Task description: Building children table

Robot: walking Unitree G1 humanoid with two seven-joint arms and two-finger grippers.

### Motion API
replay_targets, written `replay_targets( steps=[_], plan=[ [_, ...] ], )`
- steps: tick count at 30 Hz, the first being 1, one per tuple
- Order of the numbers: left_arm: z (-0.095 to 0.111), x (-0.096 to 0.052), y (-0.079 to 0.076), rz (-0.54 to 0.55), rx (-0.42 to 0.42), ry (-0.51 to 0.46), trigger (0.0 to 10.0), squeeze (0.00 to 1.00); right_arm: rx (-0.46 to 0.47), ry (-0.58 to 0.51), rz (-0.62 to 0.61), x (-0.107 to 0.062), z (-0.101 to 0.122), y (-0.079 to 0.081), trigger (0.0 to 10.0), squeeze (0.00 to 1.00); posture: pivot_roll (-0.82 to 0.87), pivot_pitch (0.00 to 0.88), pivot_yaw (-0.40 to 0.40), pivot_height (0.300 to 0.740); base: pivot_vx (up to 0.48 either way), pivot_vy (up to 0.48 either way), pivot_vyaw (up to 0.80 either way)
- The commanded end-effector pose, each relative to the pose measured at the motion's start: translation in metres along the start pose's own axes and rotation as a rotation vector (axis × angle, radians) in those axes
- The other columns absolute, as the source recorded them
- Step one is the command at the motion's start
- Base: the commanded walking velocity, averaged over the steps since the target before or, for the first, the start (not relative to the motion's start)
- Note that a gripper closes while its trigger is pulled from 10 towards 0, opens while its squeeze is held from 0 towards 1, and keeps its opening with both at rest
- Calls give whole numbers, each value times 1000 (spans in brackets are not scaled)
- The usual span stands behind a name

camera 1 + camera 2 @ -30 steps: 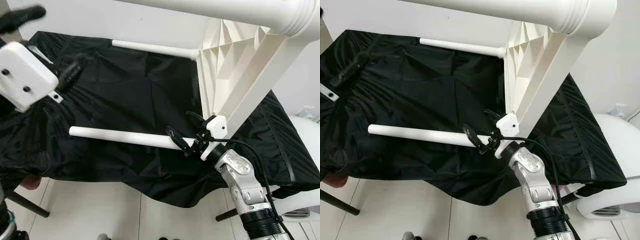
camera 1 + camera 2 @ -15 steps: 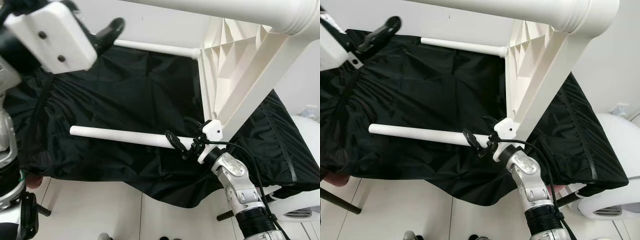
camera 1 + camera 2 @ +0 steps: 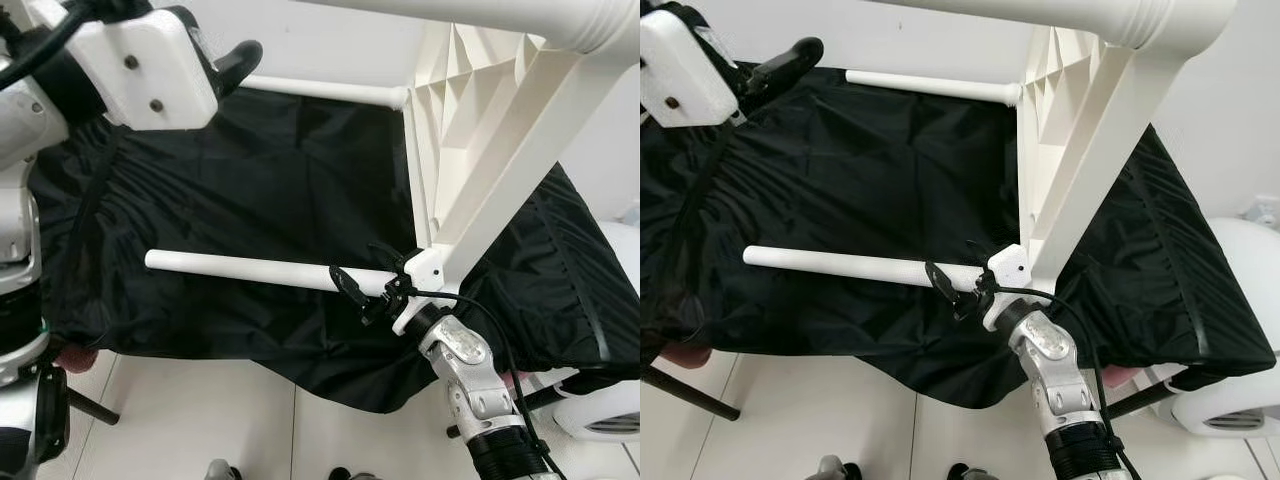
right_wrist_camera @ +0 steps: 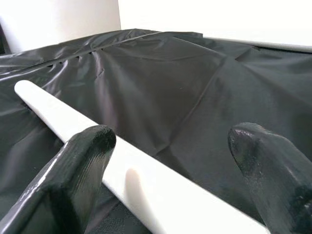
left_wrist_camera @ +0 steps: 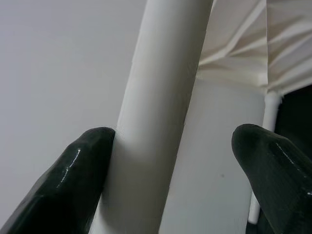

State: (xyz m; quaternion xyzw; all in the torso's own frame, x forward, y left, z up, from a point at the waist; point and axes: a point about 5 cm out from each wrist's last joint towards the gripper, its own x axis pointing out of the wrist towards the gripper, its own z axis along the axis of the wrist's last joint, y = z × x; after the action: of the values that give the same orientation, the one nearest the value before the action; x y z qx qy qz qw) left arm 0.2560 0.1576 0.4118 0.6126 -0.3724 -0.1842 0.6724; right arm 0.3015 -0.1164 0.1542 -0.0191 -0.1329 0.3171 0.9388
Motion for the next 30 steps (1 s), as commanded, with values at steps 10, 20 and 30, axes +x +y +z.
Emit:
replay_targets(
  steps=[10, 20, 30],
  plan=[
    [-5, 19, 21, 141, 67, -28, 10000, 0, 9, -1, -18, -2, -5, 9, 10000, 0, 87, 162, -5, 740, 0, 0, 0],
    [-6, 24, 23, 124, 88, -40, 10000, 0, 45, 15, -47, -9, -11, 18, 10000, 0, 92, 157, 1, 740, 0, 0, 0],
    [-5, 25, 27, 135, 100, -43, 10000, 0, 49, 21, -49, -10, -12, 18, 10000, 0, 94, 161, -4, 740, 0, 0, 0]
  ],
)
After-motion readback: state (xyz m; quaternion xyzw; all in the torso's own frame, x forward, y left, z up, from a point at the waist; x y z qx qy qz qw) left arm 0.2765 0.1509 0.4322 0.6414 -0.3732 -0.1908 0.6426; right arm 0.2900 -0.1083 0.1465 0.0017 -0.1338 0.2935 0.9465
